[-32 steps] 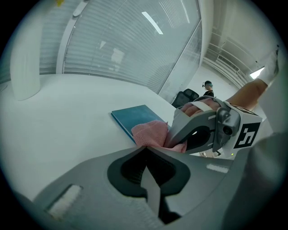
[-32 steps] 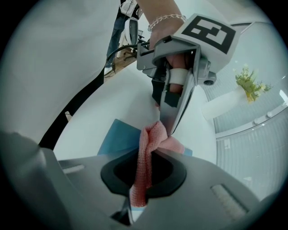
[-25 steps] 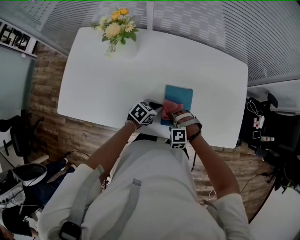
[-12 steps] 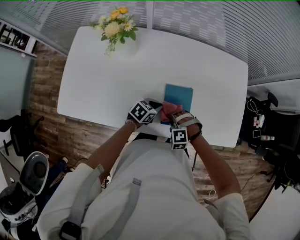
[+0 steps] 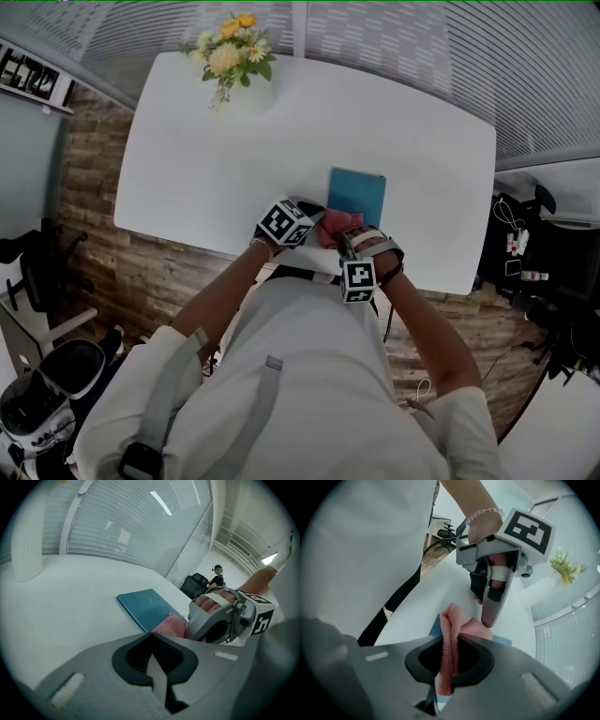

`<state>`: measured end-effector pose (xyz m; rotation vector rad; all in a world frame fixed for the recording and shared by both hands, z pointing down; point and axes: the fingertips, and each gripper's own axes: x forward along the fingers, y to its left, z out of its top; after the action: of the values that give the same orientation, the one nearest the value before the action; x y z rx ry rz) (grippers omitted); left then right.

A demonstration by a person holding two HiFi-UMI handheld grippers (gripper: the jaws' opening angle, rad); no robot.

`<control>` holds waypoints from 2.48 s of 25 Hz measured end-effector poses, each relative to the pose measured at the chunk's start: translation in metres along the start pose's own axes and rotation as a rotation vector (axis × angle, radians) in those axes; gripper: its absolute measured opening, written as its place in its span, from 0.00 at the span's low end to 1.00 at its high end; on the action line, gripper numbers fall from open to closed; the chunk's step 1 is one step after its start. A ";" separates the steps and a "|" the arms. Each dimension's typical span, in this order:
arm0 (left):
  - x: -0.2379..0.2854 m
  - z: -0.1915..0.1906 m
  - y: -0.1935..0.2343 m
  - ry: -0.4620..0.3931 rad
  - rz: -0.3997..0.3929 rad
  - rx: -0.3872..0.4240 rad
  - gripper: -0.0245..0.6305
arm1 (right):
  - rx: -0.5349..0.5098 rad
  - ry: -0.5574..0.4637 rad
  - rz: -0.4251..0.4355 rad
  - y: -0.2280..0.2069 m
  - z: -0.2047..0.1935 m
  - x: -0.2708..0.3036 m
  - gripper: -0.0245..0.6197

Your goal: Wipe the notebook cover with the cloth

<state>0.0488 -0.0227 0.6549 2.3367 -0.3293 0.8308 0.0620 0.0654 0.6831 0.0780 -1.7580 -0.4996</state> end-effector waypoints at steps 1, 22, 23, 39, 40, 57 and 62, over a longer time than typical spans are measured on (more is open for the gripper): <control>0.000 0.000 0.000 -0.001 0.000 0.001 0.04 | 0.004 -0.003 0.003 0.001 0.000 0.000 0.05; 0.001 0.000 0.001 0.010 -0.004 -0.007 0.04 | 0.034 -0.037 0.099 0.020 0.010 -0.005 0.06; 0.001 0.000 0.001 0.010 -0.003 -0.007 0.04 | 0.036 -0.039 0.105 0.021 0.010 -0.005 0.06; 0.002 -0.001 0.000 0.011 -0.007 0.004 0.04 | 0.144 -0.023 -0.065 -0.063 -0.029 -0.041 0.08; 0.002 -0.001 -0.001 0.013 -0.010 0.010 0.04 | 0.145 -0.002 -0.094 -0.073 -0.037 -0.040 0.08; 0.013 -0.009 -0.031 0.058 -0.051 0.154 0.04 | 0.037 0.159 -0.255 -0.122 -0.110 0.014 0.08; 0.016 -0.011 -0.030 0.101 -0.062 0.132 0.04 | 0.081 0.132 -0.219 -0.112 -0.111 0.019 0.06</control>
<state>0.0680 0.0069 0.6575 2.4021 -0.1623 0.9617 0.1377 -0.0739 0.6768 0.3558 -1.6483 -0.5684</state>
